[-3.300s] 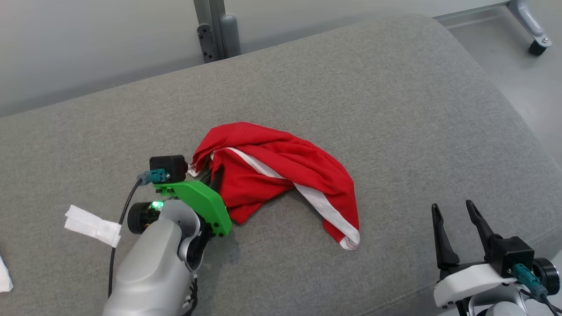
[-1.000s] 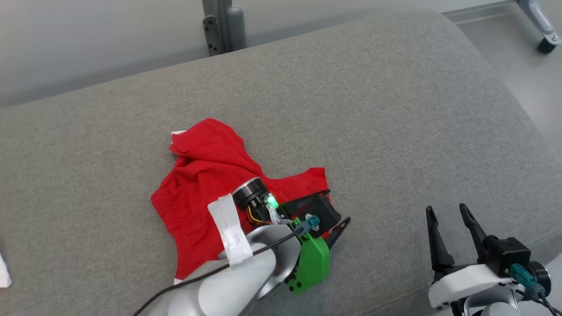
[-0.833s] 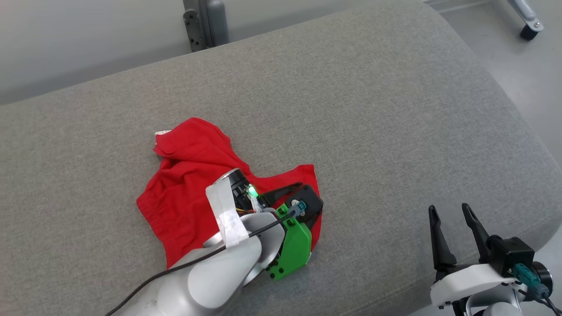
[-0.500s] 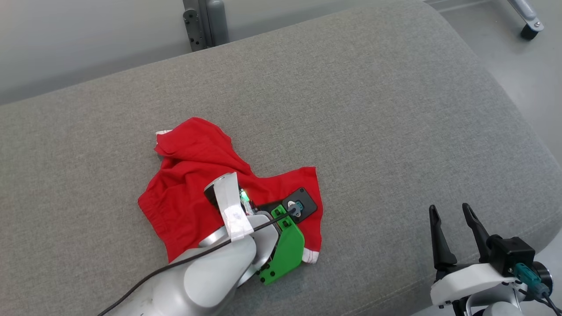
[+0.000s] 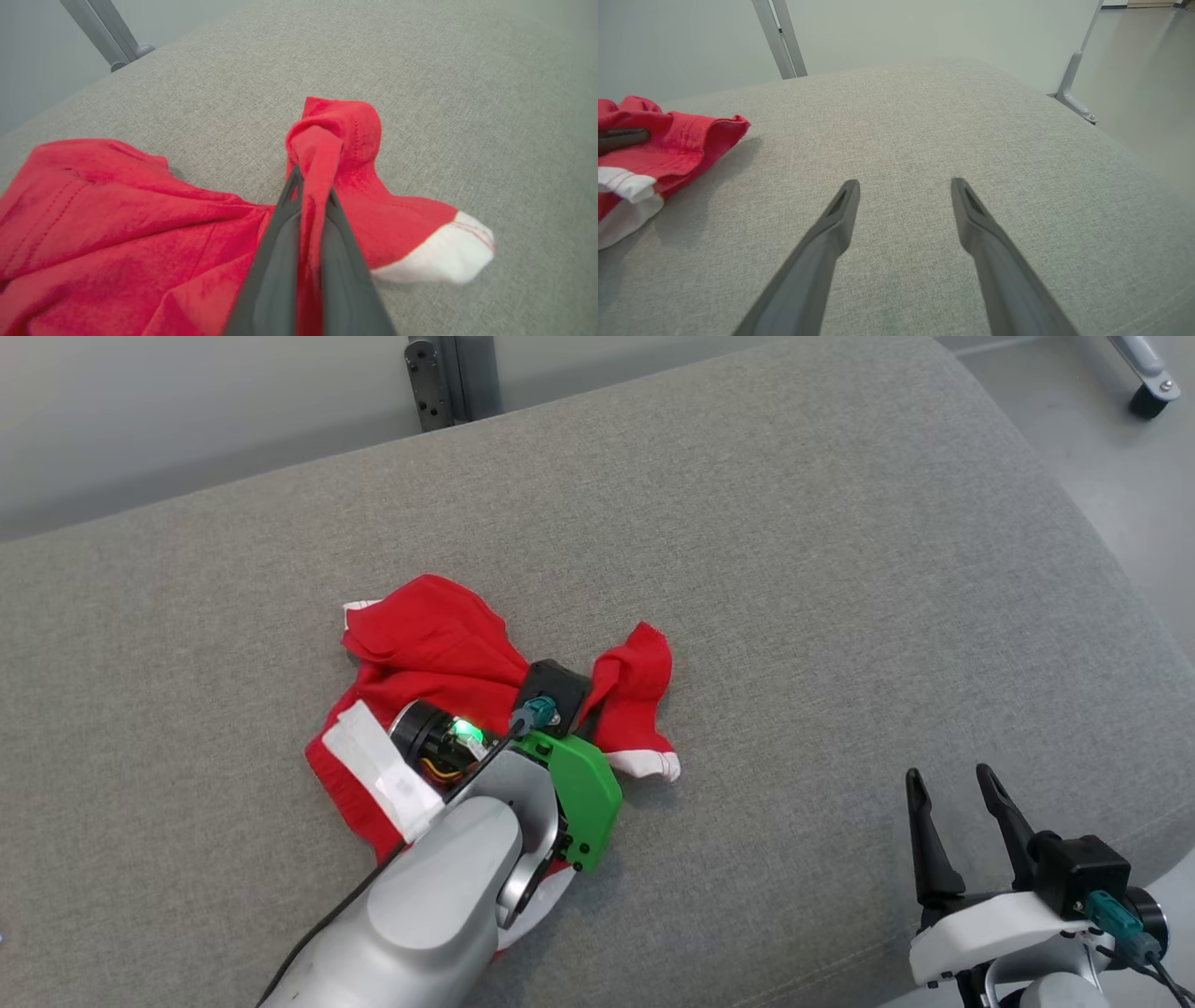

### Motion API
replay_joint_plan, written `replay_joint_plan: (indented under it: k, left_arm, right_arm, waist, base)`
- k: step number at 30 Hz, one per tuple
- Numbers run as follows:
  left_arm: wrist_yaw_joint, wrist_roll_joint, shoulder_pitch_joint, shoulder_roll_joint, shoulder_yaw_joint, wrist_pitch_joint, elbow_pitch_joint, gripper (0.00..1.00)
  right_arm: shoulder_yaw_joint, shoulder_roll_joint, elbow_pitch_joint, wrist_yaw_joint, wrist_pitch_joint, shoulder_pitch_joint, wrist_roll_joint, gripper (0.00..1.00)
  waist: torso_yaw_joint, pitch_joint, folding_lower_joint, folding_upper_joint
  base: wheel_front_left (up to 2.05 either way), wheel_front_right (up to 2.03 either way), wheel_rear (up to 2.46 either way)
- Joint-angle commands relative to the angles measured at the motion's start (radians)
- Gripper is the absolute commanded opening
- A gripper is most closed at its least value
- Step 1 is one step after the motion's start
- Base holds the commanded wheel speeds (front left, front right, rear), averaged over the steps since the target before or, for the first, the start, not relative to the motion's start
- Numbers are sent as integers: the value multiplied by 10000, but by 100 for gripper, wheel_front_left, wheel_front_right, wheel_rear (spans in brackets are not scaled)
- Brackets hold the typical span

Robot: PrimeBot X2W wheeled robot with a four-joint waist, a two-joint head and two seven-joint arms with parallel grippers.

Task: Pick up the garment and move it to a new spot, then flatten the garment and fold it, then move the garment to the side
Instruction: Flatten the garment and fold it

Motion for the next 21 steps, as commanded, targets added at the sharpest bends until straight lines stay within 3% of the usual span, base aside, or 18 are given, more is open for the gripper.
replay_joint_plan:
  k: [1, 2, 3, 6, 11, 18, 21]
  left_arm:
    - [91, -102, 207, -54, 33, -377, 128, 36]
    - [73, -216, 297, -71, 5, -630, 220, 89]
    - [-30, -315, 358, -89, -111, -785, 319, 100]
    - [-248, -867, 519, -112, -606, -929, 115, 100]
    - [139, -1625, 294, -90, -1137, -1308, -367, 100]
    - [614, -2275, 367, -31, -662, -2634, -996, 100]
    - [895, -2253, 888, 491, -267, -3056, -1412, 100]
  right_arm:
    - [43, 0, 32, -3, -31, -170, -1, 100]
    - [69, -1, 54, -3, -31, -194, -2, 100]
    - [98, -1, 67, -3, -31, -226, -8, 100]
    - [108, -3, 101, -3, -31, -269, -53, 100]
    - [6, -2, 168, -3, -31, -117, -173, 100]
    - [-177, -4, 2, -3, -31, 129, -424, 100]
    - [-341, -4, -187, -3, -31, 302, -599, 100]
  waist:
    - [26, 49, 0, -1]
    - [33, 66, 0, -1]
    - [41, 81, 0, -1]
    - [115, 78, 0, -1]
    - [374, -53, 0, -1]
    - [793, -635, 0, -1]
    - [1035, -1001, 0, -1]
  base:
    - [0, 0, 0]
    - [0, 0, 0]
    - [0, 0, 0]
    - [0, 0, 0]
    - [0, 0, 0]
    - [0, 0, 0]
    - [0, 0, 0]
